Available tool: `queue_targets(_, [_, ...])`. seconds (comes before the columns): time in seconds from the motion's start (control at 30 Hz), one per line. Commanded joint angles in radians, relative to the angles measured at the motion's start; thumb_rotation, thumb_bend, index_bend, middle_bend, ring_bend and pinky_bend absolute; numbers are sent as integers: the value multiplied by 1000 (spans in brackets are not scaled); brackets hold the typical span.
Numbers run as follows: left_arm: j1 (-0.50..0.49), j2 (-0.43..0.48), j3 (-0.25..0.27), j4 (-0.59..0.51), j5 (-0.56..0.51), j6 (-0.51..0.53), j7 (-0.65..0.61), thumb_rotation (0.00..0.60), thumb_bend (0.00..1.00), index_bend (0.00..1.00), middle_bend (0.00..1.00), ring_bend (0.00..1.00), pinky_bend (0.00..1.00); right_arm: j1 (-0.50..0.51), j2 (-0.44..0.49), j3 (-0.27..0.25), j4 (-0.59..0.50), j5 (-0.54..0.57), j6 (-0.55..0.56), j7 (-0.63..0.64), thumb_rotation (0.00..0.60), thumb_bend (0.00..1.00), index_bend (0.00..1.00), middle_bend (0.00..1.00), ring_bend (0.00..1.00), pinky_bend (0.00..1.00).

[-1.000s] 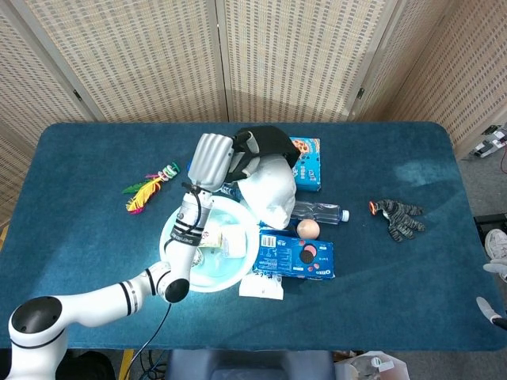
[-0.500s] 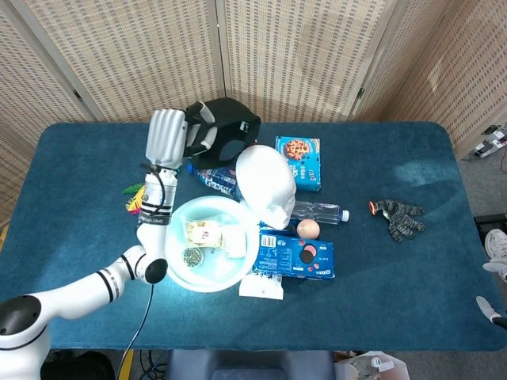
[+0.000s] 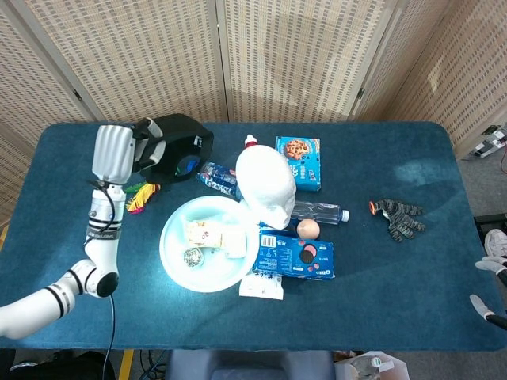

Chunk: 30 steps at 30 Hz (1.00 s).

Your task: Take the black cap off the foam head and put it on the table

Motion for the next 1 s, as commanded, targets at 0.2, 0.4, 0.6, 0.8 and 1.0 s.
queue_targets(0.2, [65, 39, 91, 52, 41, -13, -30, 600, 358, 597, 1000, 1000, 1000, 8, 1, -1, -11, -7, -6, -11, 600, 240, 345, 315, 223, 303])
queue_targets(0.4, [81, 17, 160, 176, 95, -28, -73, 600, 358, 596, 1000, 1000, 1000, 9, 3, -4, -17, -7, -10, -18, 600, 239, 345, 315, 223, 303])
queue_targets(0.6, [76, -21, 237, 324, 179, -46, -135, 600, 358, 595, 1000, 1000, 1000, 7, 6, -4, -26, -7, -3, -26, 600, 240, 345, 315, 223, 303])
queue_targets(0.8, [84, -81, 311, 497, 245, -50, -208, 600, 358, 596, 1000, 1000, 1000, 5, 6, -5, -30, -6, -2, -31, 600, 239, 345, 315, 223, 303])
queue_targets(1.0, [100, -96, 366, 591, 269, -107, -284, 600, 358, 592, 1000, 1000, 1000, 6, 7, -5, -34, -6, -2, -36, 600, 239, 345, 315, 223, 303])
